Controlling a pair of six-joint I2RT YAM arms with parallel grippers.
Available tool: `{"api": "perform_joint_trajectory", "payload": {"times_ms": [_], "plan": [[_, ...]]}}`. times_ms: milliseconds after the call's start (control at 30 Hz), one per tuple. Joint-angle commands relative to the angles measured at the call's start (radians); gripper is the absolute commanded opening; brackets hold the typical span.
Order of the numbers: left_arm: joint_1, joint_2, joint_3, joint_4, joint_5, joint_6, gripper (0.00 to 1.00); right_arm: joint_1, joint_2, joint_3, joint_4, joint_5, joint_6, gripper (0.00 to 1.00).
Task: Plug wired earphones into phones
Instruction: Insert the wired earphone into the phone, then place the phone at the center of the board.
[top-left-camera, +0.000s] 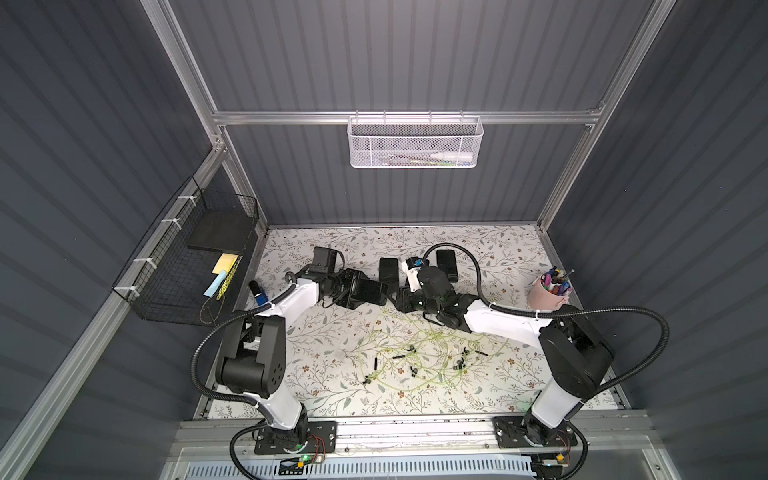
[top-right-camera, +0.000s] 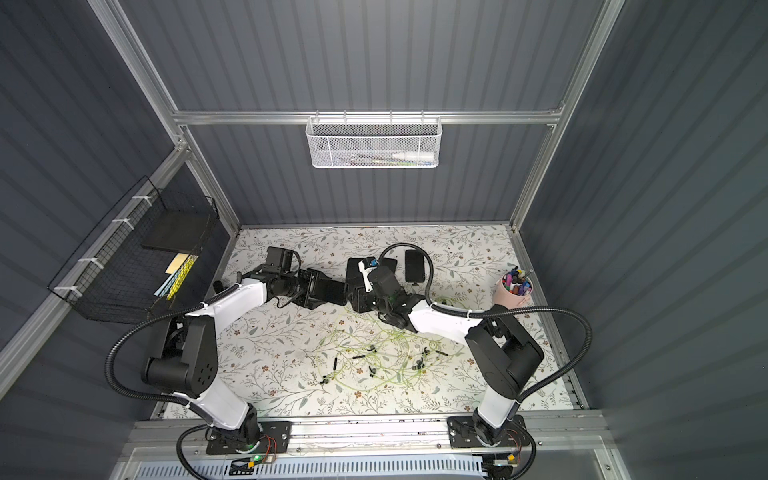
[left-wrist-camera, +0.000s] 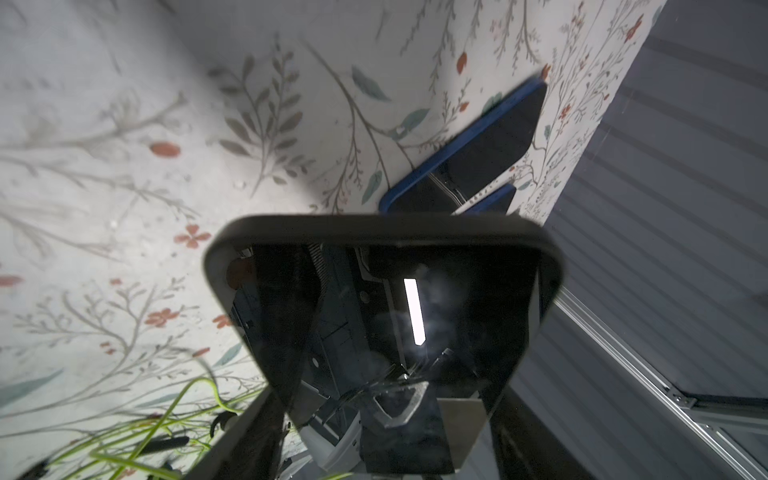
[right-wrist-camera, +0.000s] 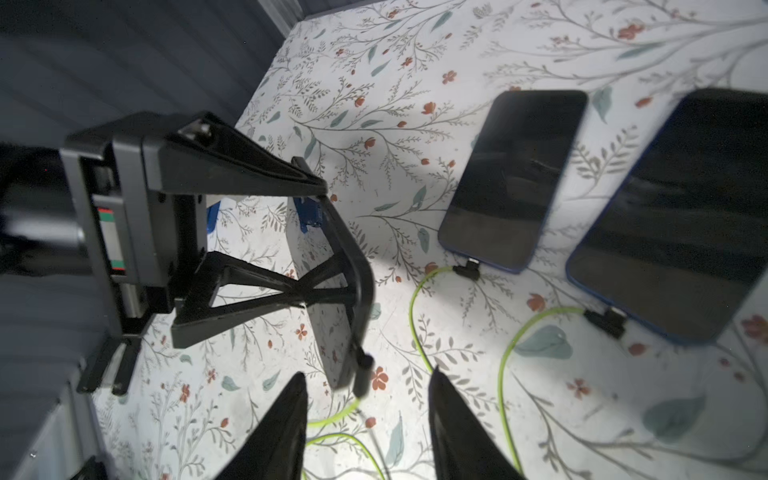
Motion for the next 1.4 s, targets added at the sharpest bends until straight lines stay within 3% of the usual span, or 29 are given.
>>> {"api": "perform_joint_trajectory", "payload": {"times_ms": [0,100,233,333,533,733,967,1000,1100,1300,1367], "plan": [[0.041,0.034,0.074,-0.059,0.000,0.101,0.00,-0.048,-0.084,-0.027,-0.096,-0.014,-0.035,0.63],[0.060,0.098,0.162,-0.143,-0.061,0.255,0.00,-0.106,-0.152,-0.050,-0.191,-0.020,-0.088,0.74],[0.065,0.264,0.432,-0.440,-0.212,0.644,0.00,-0.210,-0.256,-0.073,-0.372,0.017,-0.191,0.81],[0.065,0.358,0.559,-0.570,-0.300,0.857,0.00,-0.279,-0.336,-0.111,-0.432,0.053,-0.268,0.85],[0.021,0.496,0.726,-0.721,-0.388,1.134,0.00,-0.375,-0.423,-0.194,-0.465,0.131,-0.383,0.92],[-0.057,0.606,0.882,-0.791,-0.458,1.251,0.00,-0.418,-0.440,-0.228,-0.438,0.084,-0.378,0.93],[-0.072,0.732,1.013,-0.865,-0.500,1.299,0.05,-0.446,-0.439,-0.257,-0.398,0.086,-0.417,0.99],[-0.072,0.735,1.013,-0.861,-0.499,1.299,0.08,-0.451,-0.443,-0.268,-0.379,0.094,-0.426,0.99],[-0.072,0.738,1.007,-0.831,-0.470,1.297,0.39,-0.481,-0.458,-0.312,-0.320,0.121,-0.449,0.99],[-0.072,0.717,0.983,-0.758,-0.405,1.321,0.83,-0.584,-0.436,-0.356,-0.228,0.124,-0.444,0.99],[-0.072,0.705,0.983,-0.746,-0.397,1.332,0.93,-0.613,-0.418,-0.379,-0.175,0.130,-0.454,0.99]]}}
